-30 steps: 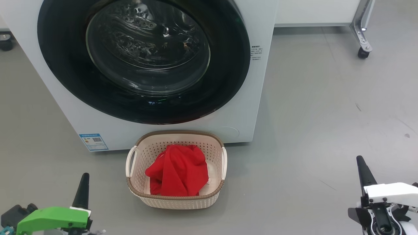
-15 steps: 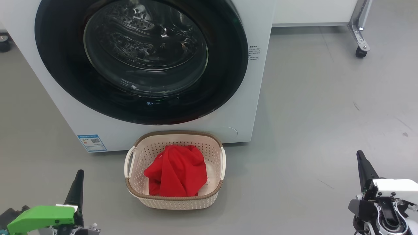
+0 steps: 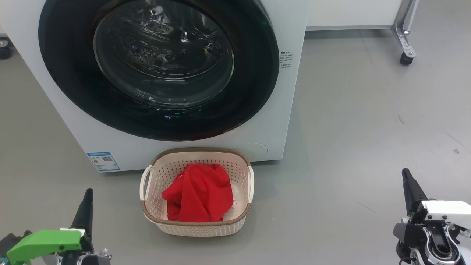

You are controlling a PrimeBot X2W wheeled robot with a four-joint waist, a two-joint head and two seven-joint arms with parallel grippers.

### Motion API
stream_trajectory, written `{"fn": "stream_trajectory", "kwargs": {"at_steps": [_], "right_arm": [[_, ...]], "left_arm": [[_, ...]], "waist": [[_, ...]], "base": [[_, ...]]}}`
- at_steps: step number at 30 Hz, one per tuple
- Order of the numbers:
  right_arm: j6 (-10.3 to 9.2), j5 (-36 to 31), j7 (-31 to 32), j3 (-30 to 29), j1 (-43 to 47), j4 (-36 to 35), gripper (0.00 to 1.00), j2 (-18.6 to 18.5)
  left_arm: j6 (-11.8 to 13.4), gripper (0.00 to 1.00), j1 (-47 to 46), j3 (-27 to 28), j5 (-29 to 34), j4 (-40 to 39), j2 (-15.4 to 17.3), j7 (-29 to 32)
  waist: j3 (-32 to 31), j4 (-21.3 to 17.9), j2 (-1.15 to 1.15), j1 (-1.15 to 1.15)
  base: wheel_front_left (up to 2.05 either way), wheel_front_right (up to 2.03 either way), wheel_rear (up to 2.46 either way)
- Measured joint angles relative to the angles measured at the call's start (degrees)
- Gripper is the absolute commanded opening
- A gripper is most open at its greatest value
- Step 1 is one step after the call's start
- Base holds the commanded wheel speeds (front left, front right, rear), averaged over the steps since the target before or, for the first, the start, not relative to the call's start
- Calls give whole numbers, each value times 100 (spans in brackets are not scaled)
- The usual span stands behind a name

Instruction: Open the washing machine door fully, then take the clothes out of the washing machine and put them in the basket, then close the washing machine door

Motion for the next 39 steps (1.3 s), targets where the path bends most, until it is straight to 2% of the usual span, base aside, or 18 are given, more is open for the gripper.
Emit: {"fn": "stream_trajectory", "kwargs": {"at_steps": [39], "right_arm": [[19, 0, 19, -24, -39, 67, 0, 7]], "left_arm": [[-5, 0, -10, 27, 0, 74, -5, 8]], "waist": [[-3, 0, 0, 0]], "base": [[0, 0, 0]]}}
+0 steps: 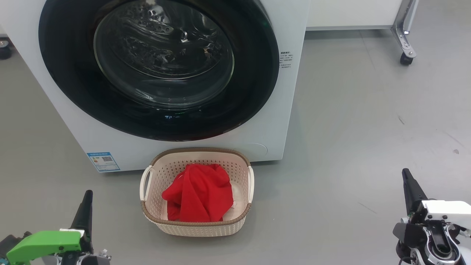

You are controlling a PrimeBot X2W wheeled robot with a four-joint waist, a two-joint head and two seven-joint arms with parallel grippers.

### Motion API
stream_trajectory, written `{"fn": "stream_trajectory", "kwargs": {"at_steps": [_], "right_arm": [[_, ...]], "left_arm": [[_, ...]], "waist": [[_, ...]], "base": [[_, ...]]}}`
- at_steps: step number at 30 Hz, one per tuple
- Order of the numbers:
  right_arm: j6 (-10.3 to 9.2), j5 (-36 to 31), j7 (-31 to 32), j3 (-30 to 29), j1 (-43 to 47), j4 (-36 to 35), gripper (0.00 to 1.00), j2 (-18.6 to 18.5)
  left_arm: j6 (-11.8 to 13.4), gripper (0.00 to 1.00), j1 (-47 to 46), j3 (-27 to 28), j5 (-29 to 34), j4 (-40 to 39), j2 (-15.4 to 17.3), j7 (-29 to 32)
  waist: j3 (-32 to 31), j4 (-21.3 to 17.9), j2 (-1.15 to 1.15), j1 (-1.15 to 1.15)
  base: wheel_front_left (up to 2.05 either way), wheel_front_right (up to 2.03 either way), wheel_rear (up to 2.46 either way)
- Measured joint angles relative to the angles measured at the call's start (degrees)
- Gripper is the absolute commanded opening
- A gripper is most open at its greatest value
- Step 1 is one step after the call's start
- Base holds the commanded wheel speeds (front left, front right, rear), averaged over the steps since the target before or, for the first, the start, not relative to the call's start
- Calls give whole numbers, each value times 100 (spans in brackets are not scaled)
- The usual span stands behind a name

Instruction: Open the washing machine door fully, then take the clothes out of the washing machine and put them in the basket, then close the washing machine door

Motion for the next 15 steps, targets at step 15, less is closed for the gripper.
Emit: {"fn": "stream_trajectory", "kwargs": {"at_steps": [15], "right_arm": [[26, 0, 1, -12, -2, 18, 0, 4]], "left_arm": [[0, 0, -14, 10, 0, 10, -14, 0]], "waist": [[-1, 0, 0, 0]], "base": [[0, 0, 0]]}}
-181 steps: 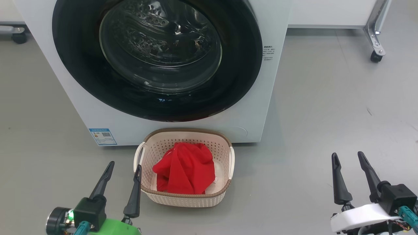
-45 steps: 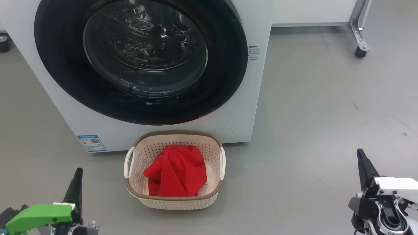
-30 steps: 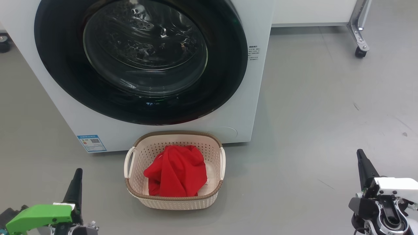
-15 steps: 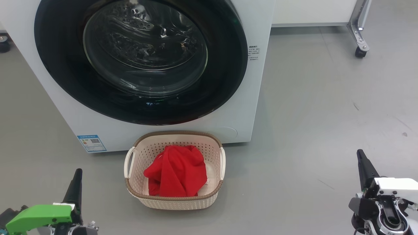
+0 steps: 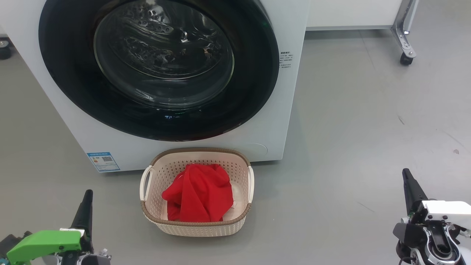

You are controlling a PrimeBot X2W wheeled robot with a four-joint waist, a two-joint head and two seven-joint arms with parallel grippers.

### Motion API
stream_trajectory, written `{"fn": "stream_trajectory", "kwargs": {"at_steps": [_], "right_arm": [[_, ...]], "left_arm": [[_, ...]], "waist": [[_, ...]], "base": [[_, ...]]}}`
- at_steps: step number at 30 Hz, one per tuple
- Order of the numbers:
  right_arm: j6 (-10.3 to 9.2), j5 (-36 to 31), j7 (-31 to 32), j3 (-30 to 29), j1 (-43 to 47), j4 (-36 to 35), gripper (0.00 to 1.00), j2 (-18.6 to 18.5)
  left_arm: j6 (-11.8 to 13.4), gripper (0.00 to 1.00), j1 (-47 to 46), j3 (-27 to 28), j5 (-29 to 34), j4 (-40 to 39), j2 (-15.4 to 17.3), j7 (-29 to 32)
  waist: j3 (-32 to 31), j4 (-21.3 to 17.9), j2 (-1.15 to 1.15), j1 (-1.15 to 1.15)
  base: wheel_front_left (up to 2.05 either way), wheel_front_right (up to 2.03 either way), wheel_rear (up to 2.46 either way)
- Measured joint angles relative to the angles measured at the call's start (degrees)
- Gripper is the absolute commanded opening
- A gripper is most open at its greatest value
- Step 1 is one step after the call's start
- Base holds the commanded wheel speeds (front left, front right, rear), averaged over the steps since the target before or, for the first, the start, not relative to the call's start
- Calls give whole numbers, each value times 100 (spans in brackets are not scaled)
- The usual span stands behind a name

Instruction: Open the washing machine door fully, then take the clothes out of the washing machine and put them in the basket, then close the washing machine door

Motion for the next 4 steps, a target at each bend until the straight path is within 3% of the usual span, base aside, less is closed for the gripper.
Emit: {"fn": "stream_trajectory", "kwargs": {"at_steps": [4], "right_arm": [[0, 0, 0, -1, 0, 1, 0, 1]], "left_arm": [[0, 0, -1, 2, 0, 1, -3, 1]], "waist": [[0, 0, 0, 0]], "base": [[0, 0, 0]]}}
